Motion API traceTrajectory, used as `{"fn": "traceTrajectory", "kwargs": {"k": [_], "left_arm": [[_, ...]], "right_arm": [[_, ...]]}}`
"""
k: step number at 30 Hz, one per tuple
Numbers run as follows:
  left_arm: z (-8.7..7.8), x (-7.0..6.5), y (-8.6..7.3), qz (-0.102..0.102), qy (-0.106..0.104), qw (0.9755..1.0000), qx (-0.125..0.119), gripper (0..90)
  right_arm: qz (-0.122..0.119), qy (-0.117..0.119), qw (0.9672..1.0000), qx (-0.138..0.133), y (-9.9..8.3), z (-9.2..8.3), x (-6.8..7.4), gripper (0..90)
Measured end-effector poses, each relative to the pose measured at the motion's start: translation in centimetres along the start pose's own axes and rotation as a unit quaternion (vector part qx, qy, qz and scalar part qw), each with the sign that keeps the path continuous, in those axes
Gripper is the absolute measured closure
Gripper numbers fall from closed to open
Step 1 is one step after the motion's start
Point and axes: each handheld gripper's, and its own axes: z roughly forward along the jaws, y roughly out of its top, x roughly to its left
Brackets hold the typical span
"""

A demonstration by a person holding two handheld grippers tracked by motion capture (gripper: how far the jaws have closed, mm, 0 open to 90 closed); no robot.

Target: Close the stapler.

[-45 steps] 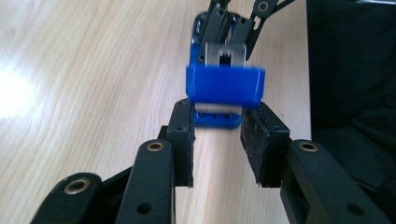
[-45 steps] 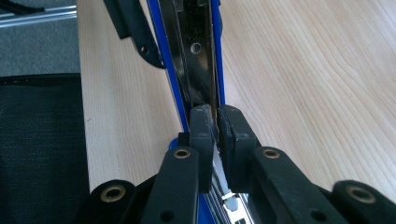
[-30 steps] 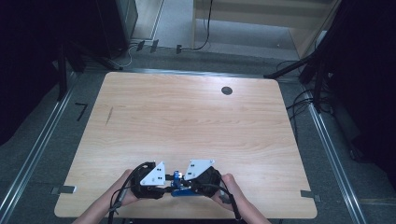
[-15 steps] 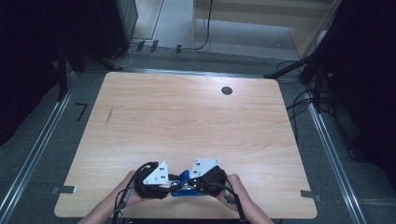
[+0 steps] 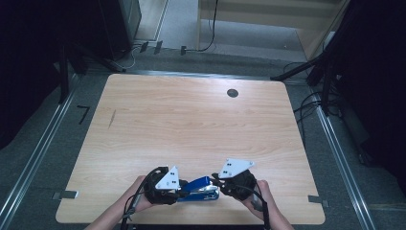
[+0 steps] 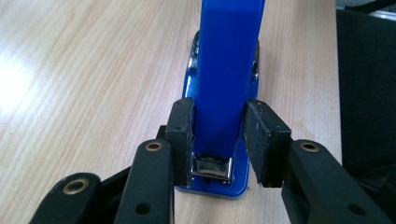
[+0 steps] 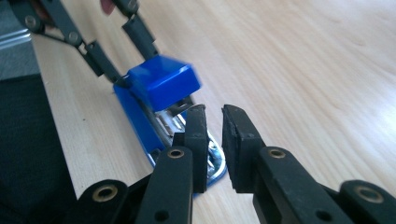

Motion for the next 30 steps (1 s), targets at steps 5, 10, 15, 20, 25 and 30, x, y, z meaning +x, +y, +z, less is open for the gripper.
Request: {"fn": "traceTrajectory", "kwargs": {"k": [5, 10, 15, 20, 25, 30], "left_arm": [[0.2, 0.0, 0.1, -0.004, -0.001, 1.0, 0.005, 65.6], [0.2, -0.1, 0.1, -0.005, 0.0, 1.0, 0.008, 65.4], [0.3, -0.1, 0.1, -0.009, 0.001, 0.9999, 0.005, 65.3], [-0.2, 0.2, -0.1, -0.016, 0.002, 0.9999, -0.004, 64.9], [-0.5, 0.8, -0.4, -0.038, 0.016, 0.9991, -0.001, 45.7], [-0.9, 1.3, -0.9, -0.061, 0.029, 0.9977, -0.001, 31.0]], "right_arm": [[0.006, -0.006, 0.9997, -0.025, 0.4, -1.5, -0.1, 81.1], [0.005, 0.002, 0.9992, -0.04, 1.5, -1.9, 0.7, 80.3], [-0.004, 0.013, 0.9999, -0.009, 2.0, -0.9, 1.5, 81.0], [0.009, 0.012, 0.9992, 0.036, 1.0, 0.5, 0.9, 81.6], [0.027, 0.019, 0.998, 0.053, -0.1, 1.4, 0.3, 81.7], [0.03, 0.016, 0.9971, 0.067, -0.4, 1.5, 0.1, 83.1]]}}
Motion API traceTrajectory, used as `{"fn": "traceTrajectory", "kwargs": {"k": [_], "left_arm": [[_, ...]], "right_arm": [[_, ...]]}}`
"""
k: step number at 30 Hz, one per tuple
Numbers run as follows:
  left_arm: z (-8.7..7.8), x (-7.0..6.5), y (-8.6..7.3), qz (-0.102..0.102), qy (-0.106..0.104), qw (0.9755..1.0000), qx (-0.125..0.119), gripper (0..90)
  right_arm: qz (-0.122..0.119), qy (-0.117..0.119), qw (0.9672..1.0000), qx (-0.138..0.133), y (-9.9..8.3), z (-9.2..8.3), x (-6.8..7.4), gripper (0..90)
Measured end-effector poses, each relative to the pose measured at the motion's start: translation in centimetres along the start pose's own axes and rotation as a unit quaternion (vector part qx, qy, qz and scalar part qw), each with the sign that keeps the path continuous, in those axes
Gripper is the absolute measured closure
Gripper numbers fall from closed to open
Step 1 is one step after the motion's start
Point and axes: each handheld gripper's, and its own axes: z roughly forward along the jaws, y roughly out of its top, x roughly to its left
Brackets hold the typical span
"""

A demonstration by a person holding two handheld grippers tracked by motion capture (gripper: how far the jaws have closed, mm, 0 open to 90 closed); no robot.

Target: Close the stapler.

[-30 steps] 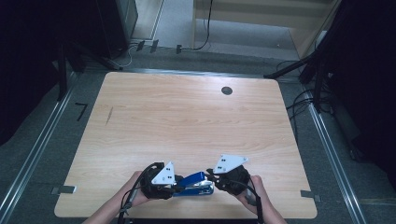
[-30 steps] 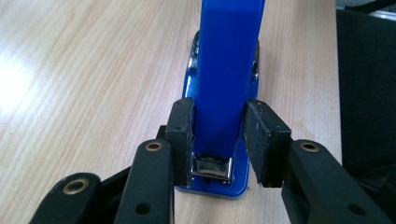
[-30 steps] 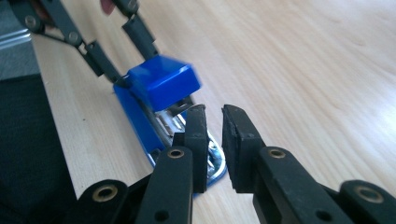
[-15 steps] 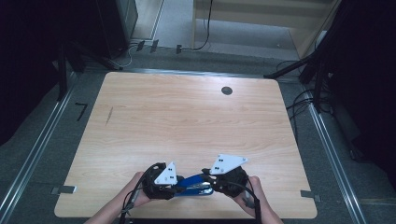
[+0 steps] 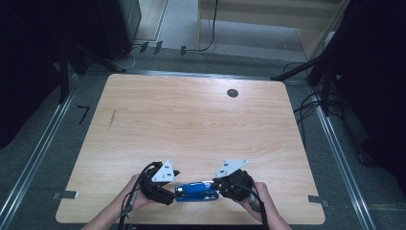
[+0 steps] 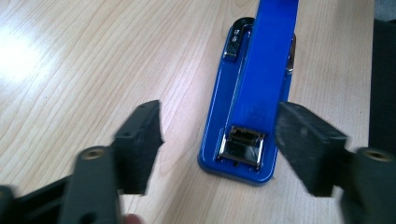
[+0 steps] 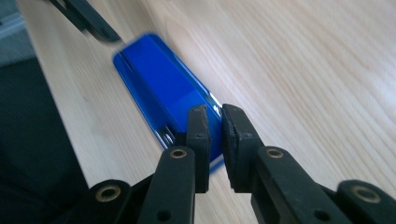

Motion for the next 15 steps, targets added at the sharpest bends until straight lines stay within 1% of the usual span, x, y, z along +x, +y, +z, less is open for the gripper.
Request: {"fn": "traceTrajectory", "kwargs": {"k": [1, 2, 3, 5, 6, 7, 8, 10, 11, 12, 13, 14, 15], "left_arm": [[-0.1, 0.1, -0.1, -0.006, 0.004, 1.0, -0.004, 28.9], [-0.2, 0.2, -0.1, -0.011, 0.007, 0.9999, -0.005, 27.1], [-0.3, 0.3, -0.2, -0.015, 0.008, 0.9998, -0.006, 25.7], [-0.6, 0.5, -0.3, -0.022, 0.019, 0.9996, -0.007, 21.4], [-0.8, 0.7, -0.4, -0.026, 0.021, 0.9994, -0.01, 19.3], [-0.9, 0.7, -0.5, -0.03, 0.025, 0.9992, -0.012, 19.3], [-1.0, 0.8, -0.5, -0.033, 0.027, 0.999, -0.014, 18.1], [-1.2, 0.9, -0.6, -0.038, 0.031, 0.9987, -0.016, 16.8], [-1.3, 1.0, -0.6, -0.04, 0.033, 0.9985, -0.016, 15.9], [-1.4, 1.0, -0.7, -0.04, 0.038, 0.9983, -0.016, 14.4], [-1.5, 1.1, -0.7, -0.042, 0.039, 0.9982, -0.017, 14.4], [-1.6, 1.2, -0.8, -0.046, 0.042, 0.9979, -0.019, 14.3], [-1.7, 1.3, -0.8, -0.047, 0.048, 0.9975, -0.019, 14.3]], "right_arm": [[0.001, -0.001, 1.0, 0.002, -0.1, 0.1, 0.0, 83.8], [0.006, 0.005, 1.0, -0.007, -0.4, 0.2, -0.1, 84.2], [0.008, 0.005, 0.9999, -0.009, -0.4, 0.2, -0.2, 84.9], [0.01, 0.006, 0.9999, -0.008, -0.4, 0.2, -0.3, 85.8], [0.018, 0.005, 0.9998, 0.002, -0.5, 0.4, -0.3, 86.1], [0.018, 0.005, 0.9998, 0.002, -0.5, 0.4, -0.3, 86.1], [0.021, 0.005, 0.9997, -0.01, -0.7, 0.4, -0.4, 86.4], [0.023, 0.007, 0.9997, -0.011, -0.7, 0.4, -0.4, 85.9], [0.024, 0.009, 0.9996, -0.012, -0.7, 0.4, -0.5, 84.5], [0.024, 0.008, 0.9996, -0.012, -0.8, 0.4, -0.4, 79.3], [0.024, 0.008, 0.9996, -0.012, -0.8, 0.4, -0.4, 79.3], [0.021, 0.003, 0.9996, -0.019, -0.8, 0.3, -0.5, 77.5], [0.023, 0.004, 0.9993, -0.028, -0.8, 0.0, -0.5, 72.1]]}}
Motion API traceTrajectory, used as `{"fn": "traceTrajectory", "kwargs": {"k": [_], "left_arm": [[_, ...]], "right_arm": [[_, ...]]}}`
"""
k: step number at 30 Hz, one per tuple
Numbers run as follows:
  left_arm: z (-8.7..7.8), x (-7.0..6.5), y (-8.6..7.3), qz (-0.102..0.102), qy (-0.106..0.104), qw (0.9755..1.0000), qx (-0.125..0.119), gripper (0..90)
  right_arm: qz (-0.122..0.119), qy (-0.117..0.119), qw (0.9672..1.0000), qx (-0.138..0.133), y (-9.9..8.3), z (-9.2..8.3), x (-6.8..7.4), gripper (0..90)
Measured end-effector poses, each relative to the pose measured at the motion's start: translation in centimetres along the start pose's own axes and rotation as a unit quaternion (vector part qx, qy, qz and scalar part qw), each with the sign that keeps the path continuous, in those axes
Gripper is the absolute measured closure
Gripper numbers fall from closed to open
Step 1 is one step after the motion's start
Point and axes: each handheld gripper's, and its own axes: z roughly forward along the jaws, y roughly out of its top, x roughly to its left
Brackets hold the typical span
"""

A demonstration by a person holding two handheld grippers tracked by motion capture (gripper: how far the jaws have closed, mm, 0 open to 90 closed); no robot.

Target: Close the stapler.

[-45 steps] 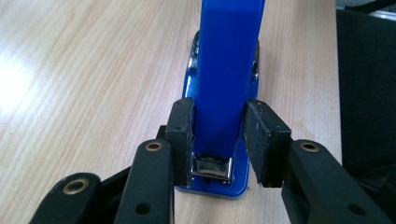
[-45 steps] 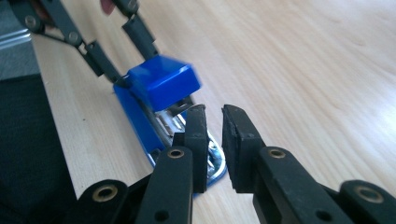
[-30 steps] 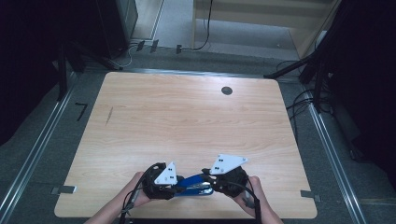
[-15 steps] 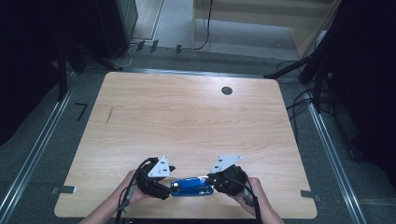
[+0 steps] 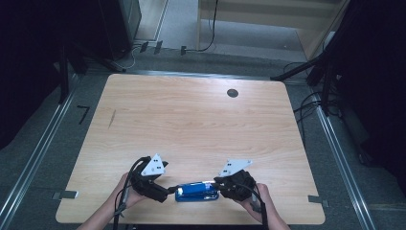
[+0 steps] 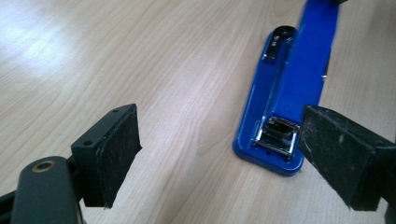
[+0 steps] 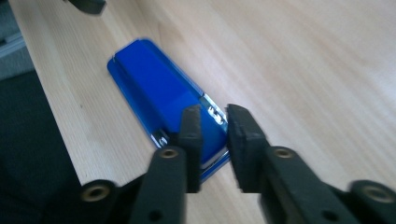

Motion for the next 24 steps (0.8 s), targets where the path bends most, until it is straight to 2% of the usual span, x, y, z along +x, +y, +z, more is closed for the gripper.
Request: {"fn": "traceTrajectory", "kwargs": {"k": [1, 4, 8, 11, 12, 13, 14, 15, 16, 17, 18, 20, 21, 22, 24], "left_arm": [[-0.1, 0.1, 0.0, -0.005, 0.005, 1.0, -0.003, 13.7], [-0.4, 0.6, -0.2, -0.015, 0.018, 0.9997, -0.003, 11.8], [-0.9, 1.2, -0.4, -0.03, 0.041, 0.9987, -0.001, 8.7], [-1.2, 1.8, -0.6, -0.041, 0.062, 0.9972, -0.001, 8.0], [-1.3, 2.0, -0.8, -0.047, 0.07, 0.9965, 0.0, 7.9], [-1.5, 2.3, -0.9, -0.054, 0.075, 0.9957, 0.0, 7.2], [-1.6, 2.6, -1.1, -0.056, 0.079, 0.9953, 0.001, 7.2], [-1.8, 3.1, -1.2, -0.06, 0.088, 0.9943, 0.002, 6.7], [-1.9, 3.4, -1.4, -0.067, 0.097, 0.993, 0.002, 6.7], [-2.0, 3.7, -1.6, -0.074, 0.101, 0.9921, 0.001, 6.1], [-2.1, 4.1, -1.8, -0.08, 0.106, 0.9912, -0.001, 6.1], [-2.3, 4.8, -2.2, -0.093, 0.126, 0.9876, 0.006, 6.0], [-2.3, 5.0, -2.4, -0.099, 0.13, 0.9866, 0.008, 5.9], [-2.2, 5.3, -2.6, -0.103, 0.138, 0.985, 0.013, 5.9], [-2.2, 5.7, -2.9, -0.11, 0.147, 0.9828, 0.019, 5.3]], "right_arm": [[0.004, -0.003, 0.9999, -0.01, 0.1, -0.3, -0.2, 67.7], [0.007, -0.025, 0.9996, -0.01, 0.0, -1.0, -0.7, 53.8], [0.031, -0.058, 0.9978, 0.0, -0.6, -1.5, -1.8, 33.1], [0.048, -0.073, 0.9962, 0.0, -1.2, -2.1, -2.5, 21.3], [0.055, -0.078, 0.9955, -0.002, -1.5, -2.4, -2.9, 18.0], [0.075, -0.075, 0.9943, -0.009, -2.1, -3.2, -3.7, 17.0], [0.075, -0.075, 0.9943, -0.009, -2.1, -3.2, -3.7, 17.0], [0.091, -0.092, 0.9916, -0.01, -2.9, -4.0, -4.6, 14.0], [0.091, -0.092, 0.9916, -0.01, -2.9, -4.0, -4.6, 14.0], [0.11, -0.101, 0.9886, -0.015, -3.6, -4.6, -5.3, 12.2], [0.11, -0.101, 0.9886, -0.015, -3.6, -4.6, -5.3, 12.2], [0.131, -0.123, 0.9836, -0.019, -4.6, -5.3, -6.2, 9.0], [0.145, -0.145, 0.9785, -0.022, -5.4, -5.8, -6.9, 5.1], [0.145, -0.145, 0.9785, -0.022, -5.4, -5.8, -6.9, 5.1], [0.161, -0.159, 0.9739, -0.023, -6.1, -6.1, -7.5, 1.4]]}}
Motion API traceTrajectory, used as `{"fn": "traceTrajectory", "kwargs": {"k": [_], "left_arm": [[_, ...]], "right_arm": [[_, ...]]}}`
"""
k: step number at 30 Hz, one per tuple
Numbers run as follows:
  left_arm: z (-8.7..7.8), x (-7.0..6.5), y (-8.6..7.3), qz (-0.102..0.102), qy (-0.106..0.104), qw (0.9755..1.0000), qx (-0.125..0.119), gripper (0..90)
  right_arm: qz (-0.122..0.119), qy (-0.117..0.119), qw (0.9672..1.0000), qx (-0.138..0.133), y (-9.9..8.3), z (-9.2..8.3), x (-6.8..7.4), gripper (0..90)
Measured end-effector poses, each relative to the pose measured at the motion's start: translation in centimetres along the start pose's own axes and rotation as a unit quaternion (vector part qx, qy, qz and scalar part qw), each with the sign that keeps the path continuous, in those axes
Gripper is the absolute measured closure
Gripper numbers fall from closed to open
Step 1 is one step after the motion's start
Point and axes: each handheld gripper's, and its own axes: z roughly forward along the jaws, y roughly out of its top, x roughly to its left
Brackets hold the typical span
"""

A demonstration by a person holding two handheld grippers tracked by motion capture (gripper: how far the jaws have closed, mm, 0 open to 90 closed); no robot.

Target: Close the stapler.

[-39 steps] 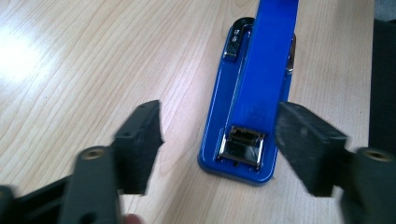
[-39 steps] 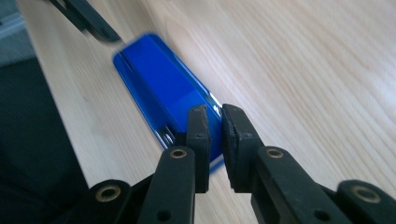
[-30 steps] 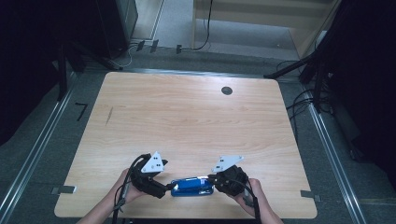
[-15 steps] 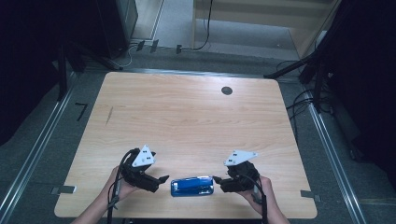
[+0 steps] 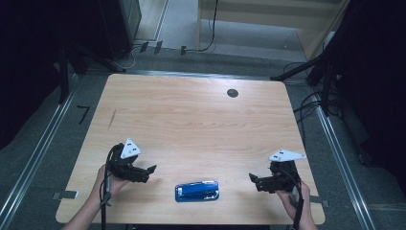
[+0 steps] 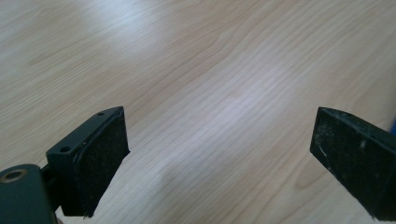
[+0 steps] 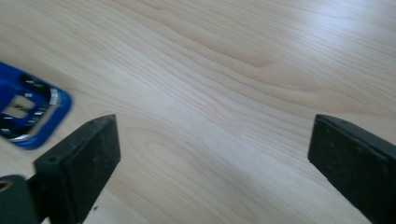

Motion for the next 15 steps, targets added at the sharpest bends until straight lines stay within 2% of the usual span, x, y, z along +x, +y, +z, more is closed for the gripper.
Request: {"fn": "traceTrajectory", "kwargs": {"k": [3, 7, 15], "left_arm": [[0.2, 0.7, -0.3, -0.004, 0.015, 0.9999, 0.008, 5.3], [0.3, 1.6, -0.6, -0.025, 0.032, 0.9991, 0.009, 5.2], [1.5, 3.3, -1.7, -0.049, 0.054, 0.9965, 0.039, 4.0]], "right_arm": [[0.01, -0.025, 0.9996, 0.005, -0.7, 0.1, -1.2, 0.0], [0.022, -0.054, 0.9983, 0.01, -1.5, 0.6, -2.7, 0.0], [0.035, -0.058, 0.9968, 0.042, -2.7, 1.7, -4.4, 0.0]]}}
